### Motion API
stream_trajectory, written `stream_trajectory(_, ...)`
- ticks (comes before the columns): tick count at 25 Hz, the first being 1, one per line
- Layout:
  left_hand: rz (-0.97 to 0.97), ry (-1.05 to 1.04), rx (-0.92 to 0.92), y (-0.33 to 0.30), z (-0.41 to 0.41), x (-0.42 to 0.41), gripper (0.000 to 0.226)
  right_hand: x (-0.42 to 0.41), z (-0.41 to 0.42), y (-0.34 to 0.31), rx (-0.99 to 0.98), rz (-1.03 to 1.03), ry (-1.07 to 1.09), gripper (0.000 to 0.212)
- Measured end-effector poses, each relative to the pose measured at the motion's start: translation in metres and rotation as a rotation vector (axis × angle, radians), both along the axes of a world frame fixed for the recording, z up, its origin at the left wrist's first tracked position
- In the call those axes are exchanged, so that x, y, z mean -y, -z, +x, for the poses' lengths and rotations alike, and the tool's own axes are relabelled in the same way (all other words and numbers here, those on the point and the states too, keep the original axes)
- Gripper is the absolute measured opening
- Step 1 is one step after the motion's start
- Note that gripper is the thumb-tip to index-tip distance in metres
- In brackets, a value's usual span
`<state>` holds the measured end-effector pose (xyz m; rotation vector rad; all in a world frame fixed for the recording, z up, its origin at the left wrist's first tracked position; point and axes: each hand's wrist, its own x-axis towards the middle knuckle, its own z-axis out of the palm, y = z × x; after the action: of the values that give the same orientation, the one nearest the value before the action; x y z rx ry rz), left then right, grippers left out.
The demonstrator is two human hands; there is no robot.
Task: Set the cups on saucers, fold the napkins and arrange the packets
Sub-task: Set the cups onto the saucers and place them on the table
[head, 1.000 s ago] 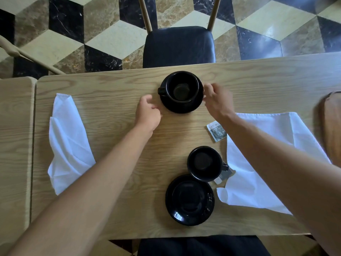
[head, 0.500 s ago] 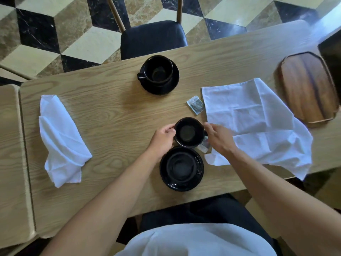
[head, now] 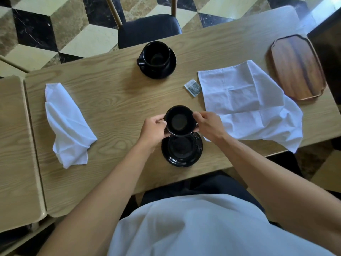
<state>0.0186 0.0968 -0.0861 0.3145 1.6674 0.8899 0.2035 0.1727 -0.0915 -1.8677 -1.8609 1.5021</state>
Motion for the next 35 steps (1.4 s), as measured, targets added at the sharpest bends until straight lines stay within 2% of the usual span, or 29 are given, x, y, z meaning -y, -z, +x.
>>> stream_trajectory(5, -0.055, 0.053, 0.065, 0.001, 0.008, 0.043, 0.036, 0.042, 0.008, 0.008, 0.014, -0.029, 0.005, 0.05)
stream_trajectory(11, -0.108, 0.109, 0.032, 0.009, 0.02, 0.063, 0.031, 0.068, 0.017, 0.015, 0.099, 0.002, -0.014, 0.052)
stream_trajectory(23, -0.142, 0.022, 0.018, 0.013, 0.028, 0.073, 0.036, 0.066, 0.025, 0.017, 0.009, -0.037, -0.088, 0.047)
stream_trajectory(26, -0.167, 0.113, -0.22, 0.015, 0.025, 0.077, 0.037, 0.064, 0.028, 0.017, 0.035, 0.0, -0.136, 0.036)
stream_trajectory(28, -0.21, 0.164, -0.339, 0.02, 0.017, 0.081, 0.049, 0.067, 0.031, 0.018, 0.079, 0.043, -0.101, 0.032)
stream_trajectory(30, -0.236, 0.151, -0.226, 0.027, 0.015, 0.083, 0.059, 0.068, 0.034, 0.02, 0.107, 0.049, -0.056, 0.047)
stream_trajectory(32, -0.221, 0.07, -0.071, 0.032, 0.02, 0.084, 0.057, 0.068, 0.033, 0.022, 0.092, 0.0, -0.054, 0.052)
stream_trajectory(35, -0.187, 0.001, -0.022, 0.037, 0.024, 0.084, 0.058, 0.067, 0.033, 0.021, 0.006, -0.007, -0.074, 0.034)
